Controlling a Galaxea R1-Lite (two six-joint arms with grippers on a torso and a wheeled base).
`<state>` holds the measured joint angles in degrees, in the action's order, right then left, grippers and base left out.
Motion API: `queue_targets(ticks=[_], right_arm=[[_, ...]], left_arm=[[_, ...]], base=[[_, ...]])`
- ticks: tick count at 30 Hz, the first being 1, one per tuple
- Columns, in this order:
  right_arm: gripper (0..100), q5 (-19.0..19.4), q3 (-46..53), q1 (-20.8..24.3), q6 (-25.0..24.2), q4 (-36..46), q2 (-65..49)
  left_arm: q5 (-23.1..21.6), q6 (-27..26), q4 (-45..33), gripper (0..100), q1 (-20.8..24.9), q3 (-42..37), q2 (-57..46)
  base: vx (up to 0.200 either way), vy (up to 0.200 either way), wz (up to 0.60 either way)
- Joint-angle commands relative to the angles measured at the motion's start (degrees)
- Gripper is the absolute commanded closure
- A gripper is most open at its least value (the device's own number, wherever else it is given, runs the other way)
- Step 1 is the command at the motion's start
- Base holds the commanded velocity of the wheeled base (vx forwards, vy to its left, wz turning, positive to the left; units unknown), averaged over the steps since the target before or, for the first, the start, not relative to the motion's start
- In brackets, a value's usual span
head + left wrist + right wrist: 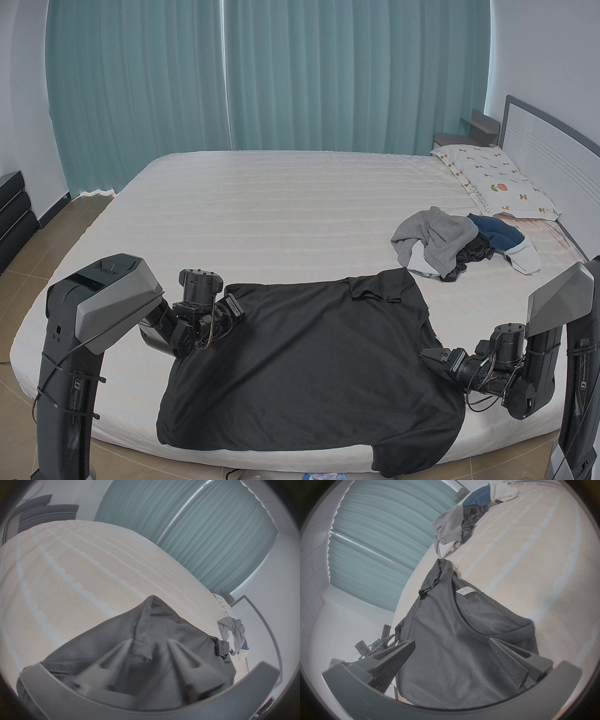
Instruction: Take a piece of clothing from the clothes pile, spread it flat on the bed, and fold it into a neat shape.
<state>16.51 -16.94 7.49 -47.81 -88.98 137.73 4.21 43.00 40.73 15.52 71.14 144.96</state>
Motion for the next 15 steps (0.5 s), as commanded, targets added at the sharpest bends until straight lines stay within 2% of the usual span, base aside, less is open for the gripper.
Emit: queue_targets(ticks=[1,9,15], right_arm=[[0,0.0,0.0,0.0,0.0,-0.7,0.1],[0,0.0,0.0,0.1,0.0,-0.7,0.1],[0,0.0,-0.1,0.0,0.0,-0.7,0.2]], left_arm=[[0.1,0.1,0.1,100,-0.3,1.1,1.1],[0.3,0.5,0.4,100,-2.6,1.5,0.3],[2.3,0.8,4.0,100,-6.6,4.4,0.8]], base=[[0.0,0.0,0.0],[0.0,0.0,0.0],[0.0,0.0,0.0]])
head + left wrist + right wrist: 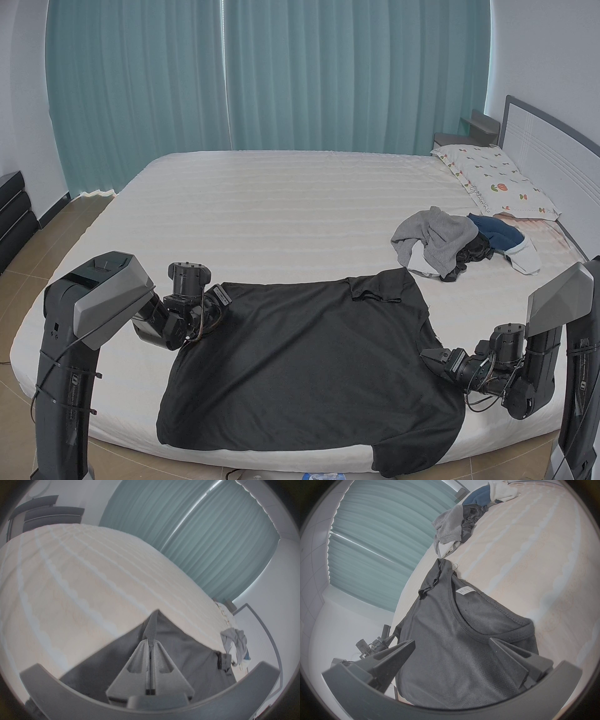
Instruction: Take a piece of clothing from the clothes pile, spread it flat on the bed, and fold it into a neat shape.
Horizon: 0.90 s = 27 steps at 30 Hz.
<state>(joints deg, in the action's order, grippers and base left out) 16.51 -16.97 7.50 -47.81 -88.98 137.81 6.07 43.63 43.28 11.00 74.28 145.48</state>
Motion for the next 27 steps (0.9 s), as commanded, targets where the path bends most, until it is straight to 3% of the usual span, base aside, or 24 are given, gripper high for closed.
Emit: queue_targets(ticks=[1,22,27], right_arm=[[0,0.0,0.0,0.1,0.0,-0.6,0.1],[0,-0.1,0.0,0.4,0.0,-0.7,0.4],[0,-0.2,0.0,0.4,0.0,-0.7,0.4]], left_arm=[[0.4,0.1,2.2,100,-2.3,1.4,0.7],[3.1,-0.1,6.9,100,-6.3,8.3,6.7],[5.7,-0.2,8.7,100,-6.6,11.7,9.0]], base=[[0.0,0.0,0.0],[0.0,0.0,0.0],[0.0,0.0,0.0]])
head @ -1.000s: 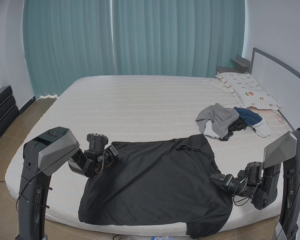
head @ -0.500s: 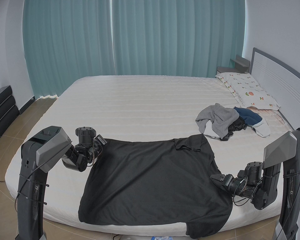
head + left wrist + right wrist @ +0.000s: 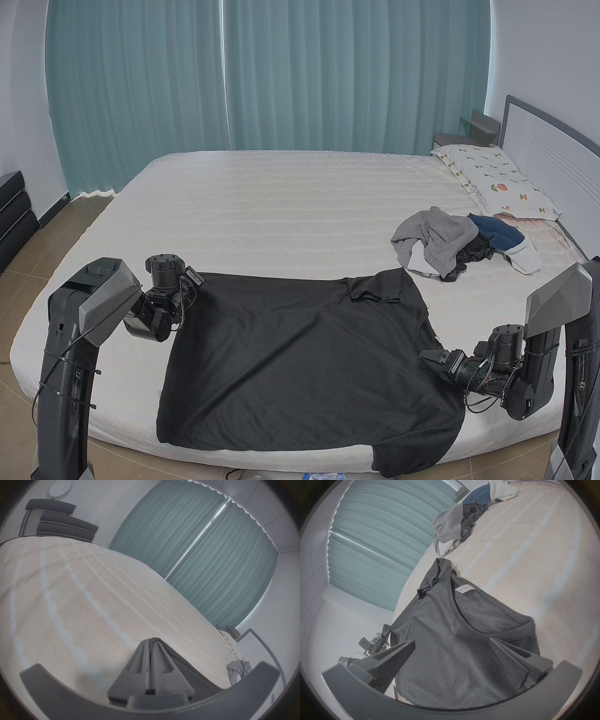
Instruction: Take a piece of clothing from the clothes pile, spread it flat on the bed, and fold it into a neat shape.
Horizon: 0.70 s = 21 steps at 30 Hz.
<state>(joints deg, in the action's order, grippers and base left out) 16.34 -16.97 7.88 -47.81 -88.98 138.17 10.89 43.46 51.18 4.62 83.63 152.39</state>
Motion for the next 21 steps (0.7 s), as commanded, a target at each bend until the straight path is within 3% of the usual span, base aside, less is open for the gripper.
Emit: queue_targets(ticks=[1,21], right_arm=[[0,0.1,0.0,0.0,0.0,-0.7,0.1],[0,0.0,0.1,0.1,0.0,-0.7,0.1]], left_arm=[[0.9,0.0,0.7,100,-0.2,2.3,2.2],[2.8,-0.7,0.7,100,-1.5,2.5,3.3]], base=[[0.0,0.0,0.0],[0.0,0.0,0.0]])
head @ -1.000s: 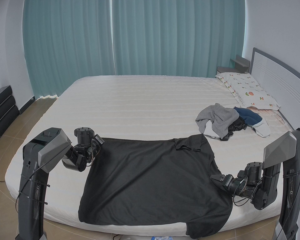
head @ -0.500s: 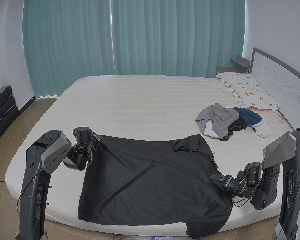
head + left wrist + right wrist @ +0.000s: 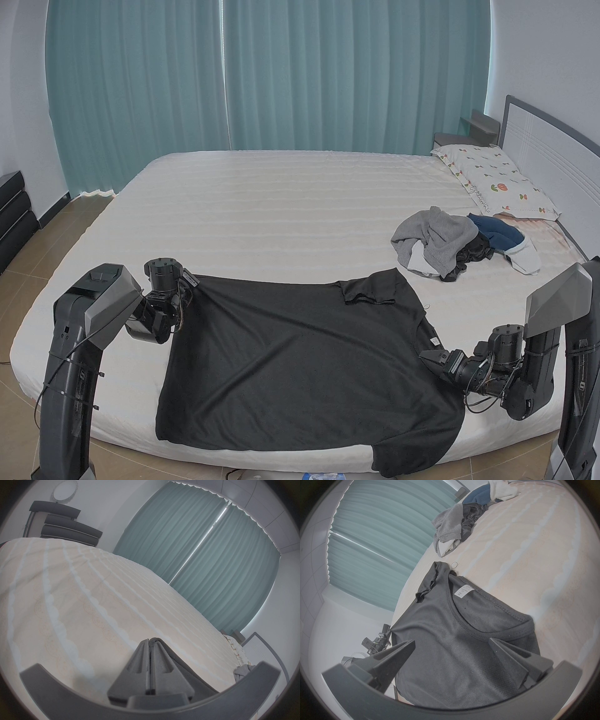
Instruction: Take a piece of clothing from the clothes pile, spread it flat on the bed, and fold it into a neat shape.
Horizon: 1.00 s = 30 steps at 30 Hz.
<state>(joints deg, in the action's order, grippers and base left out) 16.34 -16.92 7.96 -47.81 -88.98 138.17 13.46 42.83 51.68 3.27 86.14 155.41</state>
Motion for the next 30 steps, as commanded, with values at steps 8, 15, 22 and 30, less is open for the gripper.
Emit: queue_targets(ticks=[8,15,22,30], right_arm=[[0,0.0,0.0,0.0,0.0,-0.7,0.1],[0,0.0,0.0,0.0,-0.1,-0.7,0.1],[0,-0.8,-0.4,-0.2,0.0,-0.8,-1.8],[0,-3.9,-5.4,1.3,1.1,1.9,-6.7]], left_arm=[[0.3,-0.7,0.3,100,-0.1,1.9,1.7],[-0.1,-0.4,-0.1,0,0.0,0.3,1.0],[-0.7,6.8,0.5,0,-0.1,-9.1,-6.7],[-15.5,17.5,0.6,0,-1.1,-19.6,-15.0]], base=[[0.0,0.0,0.0],[0.0,0.0,0.0],[0.0,0.0,0.0],[0.0,0.0,0.0]])
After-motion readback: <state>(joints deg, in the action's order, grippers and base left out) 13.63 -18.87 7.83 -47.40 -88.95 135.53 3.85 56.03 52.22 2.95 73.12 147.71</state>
